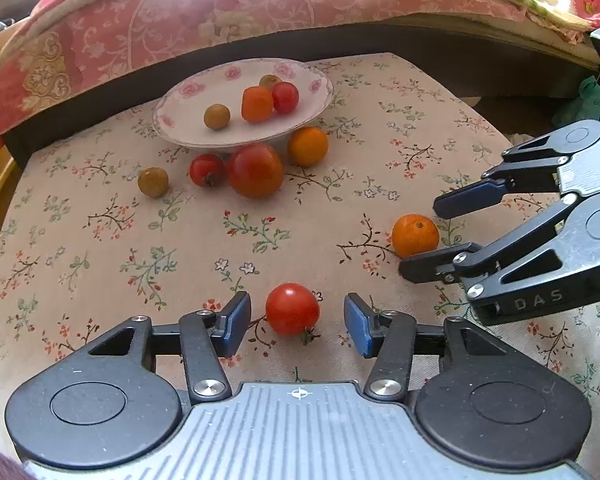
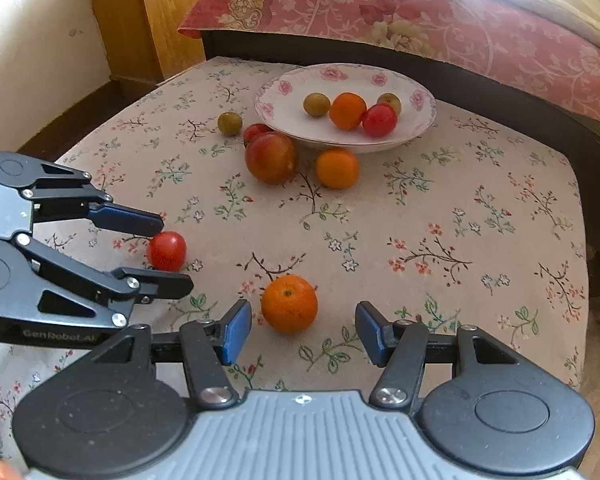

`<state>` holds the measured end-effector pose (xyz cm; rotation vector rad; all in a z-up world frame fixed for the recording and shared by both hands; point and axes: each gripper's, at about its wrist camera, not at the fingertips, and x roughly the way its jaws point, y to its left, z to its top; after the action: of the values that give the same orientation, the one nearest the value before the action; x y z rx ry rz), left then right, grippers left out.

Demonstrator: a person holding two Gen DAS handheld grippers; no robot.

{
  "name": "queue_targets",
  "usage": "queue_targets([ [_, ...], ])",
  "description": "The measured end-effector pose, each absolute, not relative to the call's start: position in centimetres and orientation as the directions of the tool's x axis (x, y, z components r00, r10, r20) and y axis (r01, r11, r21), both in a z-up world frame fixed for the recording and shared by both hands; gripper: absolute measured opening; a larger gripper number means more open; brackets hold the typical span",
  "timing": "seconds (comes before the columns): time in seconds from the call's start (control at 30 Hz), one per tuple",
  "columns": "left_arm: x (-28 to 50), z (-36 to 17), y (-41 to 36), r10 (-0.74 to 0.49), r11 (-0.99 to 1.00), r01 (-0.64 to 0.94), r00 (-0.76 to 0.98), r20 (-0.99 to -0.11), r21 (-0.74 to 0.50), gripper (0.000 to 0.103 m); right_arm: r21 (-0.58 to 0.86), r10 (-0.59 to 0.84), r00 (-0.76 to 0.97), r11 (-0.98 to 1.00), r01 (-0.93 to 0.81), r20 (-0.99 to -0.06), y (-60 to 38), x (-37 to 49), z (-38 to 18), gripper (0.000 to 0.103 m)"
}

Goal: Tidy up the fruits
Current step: 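Carry the red tomato and orange toward the white plate with both grippers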

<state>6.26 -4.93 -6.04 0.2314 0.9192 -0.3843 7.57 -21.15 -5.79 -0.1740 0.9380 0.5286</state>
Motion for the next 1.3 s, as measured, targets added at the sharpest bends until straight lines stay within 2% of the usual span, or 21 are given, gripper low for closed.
queue_targets([
  [0.2,6.4,-6.1,-5.0,-0.227,0.906,0.422,0.546,-0.807,0.030,0.060,0.083,0.364,0.470,0.851,-0.518,-0.804,-20.8,7.5,-6.1,0.058],
  [0.43,6.4,-6.5,-5.1,-0.220,0.906,0.422,0.540,-0.813,0.035,0.056,0.081,0.362,0.476,0.854,-0.513,-0.802,-20.8,7.7,-6.1,0.048],
  [0.57,6.4,-6.7,-5.2,-0.213,0.909,0.416,0.534,-0.818,0.035,0.054,0.075,0.357,0.481,0.856,-0.511,-0.801,-20.7,7.7,-6.1,0.046],
  [0.67,6.4,-6.7,-5.2,-0.214,0.909,0.415,0.532,-0.819,0.032,0.047,0.065,0.349,0.490,0.859,-0.508,-0.799,-20.7,7.6,-6.0,0.040],
  [0.7,6.4,-6.7,-5.3,-0.213,0.910,0.414,0.532,-0.820,0.033,0.043,0.053,0.343,0.494,0.859,-0.510,-0.799,-20.6,7.5,-6.0,0.034],
  [0.8,6.5,-6.6,-5.3,-0.219,0.911,0.412,0.525,-0.822,0.020,0.037,0.027,0.330,0.501,0.854,-0.520,-0.800,-20.3,7.4,-6.0,0.034],
  [1.3,8.0,-4.8,-5.7,-0.220,0.924,0.382,0.570,-0.791,0.019,0.036,0.051,0.345,0.527,0.868,-0.494,-0.777,-19.9,8.1,-4.6,0.033],
])
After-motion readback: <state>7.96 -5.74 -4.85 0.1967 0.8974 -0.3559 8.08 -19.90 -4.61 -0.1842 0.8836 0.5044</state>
